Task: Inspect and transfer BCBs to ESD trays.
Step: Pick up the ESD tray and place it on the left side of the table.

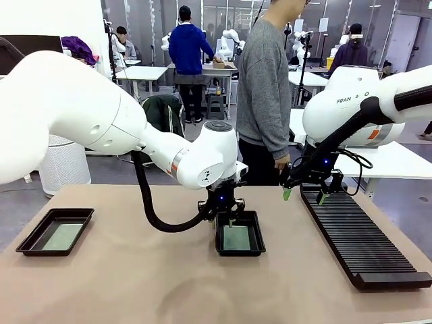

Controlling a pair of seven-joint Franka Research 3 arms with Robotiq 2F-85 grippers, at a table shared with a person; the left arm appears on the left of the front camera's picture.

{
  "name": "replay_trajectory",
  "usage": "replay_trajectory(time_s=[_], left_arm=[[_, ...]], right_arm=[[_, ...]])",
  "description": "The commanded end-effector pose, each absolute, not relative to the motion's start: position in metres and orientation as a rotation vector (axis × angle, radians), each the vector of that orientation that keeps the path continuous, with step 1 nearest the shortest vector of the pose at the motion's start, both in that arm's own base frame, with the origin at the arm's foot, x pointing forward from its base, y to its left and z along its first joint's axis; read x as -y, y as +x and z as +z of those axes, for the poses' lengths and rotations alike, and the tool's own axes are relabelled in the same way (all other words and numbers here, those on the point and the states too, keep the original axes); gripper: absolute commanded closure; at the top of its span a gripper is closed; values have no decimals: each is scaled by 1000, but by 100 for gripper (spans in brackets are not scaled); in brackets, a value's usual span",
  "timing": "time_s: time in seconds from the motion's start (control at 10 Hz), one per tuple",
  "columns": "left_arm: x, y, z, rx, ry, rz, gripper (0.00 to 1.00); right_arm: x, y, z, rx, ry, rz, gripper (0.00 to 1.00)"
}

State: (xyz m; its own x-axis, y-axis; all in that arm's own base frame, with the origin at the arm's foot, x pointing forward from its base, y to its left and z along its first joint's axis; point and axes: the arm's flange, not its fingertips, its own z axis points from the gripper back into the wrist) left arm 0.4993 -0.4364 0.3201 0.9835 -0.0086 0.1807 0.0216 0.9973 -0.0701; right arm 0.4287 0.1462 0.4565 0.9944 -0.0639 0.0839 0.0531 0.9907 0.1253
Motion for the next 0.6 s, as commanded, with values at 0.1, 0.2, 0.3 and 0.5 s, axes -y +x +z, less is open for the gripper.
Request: replay_trajectory(time_s=[0.1,0.2,0.3,0.5], left_arm=[[435,502,317,188,-48,13,60],[434,502,316,187,-45,17,65],[434,503,315,182,-40,22,72],[432,503,314,177,-36,24,84]], right_arm=[[-147,428,456,88,122,-57,0],[-147,428,456,88,122,-57,0],[-147,428,456,88,122,-57,0],[-147,428,456,88,122,-57,0]])
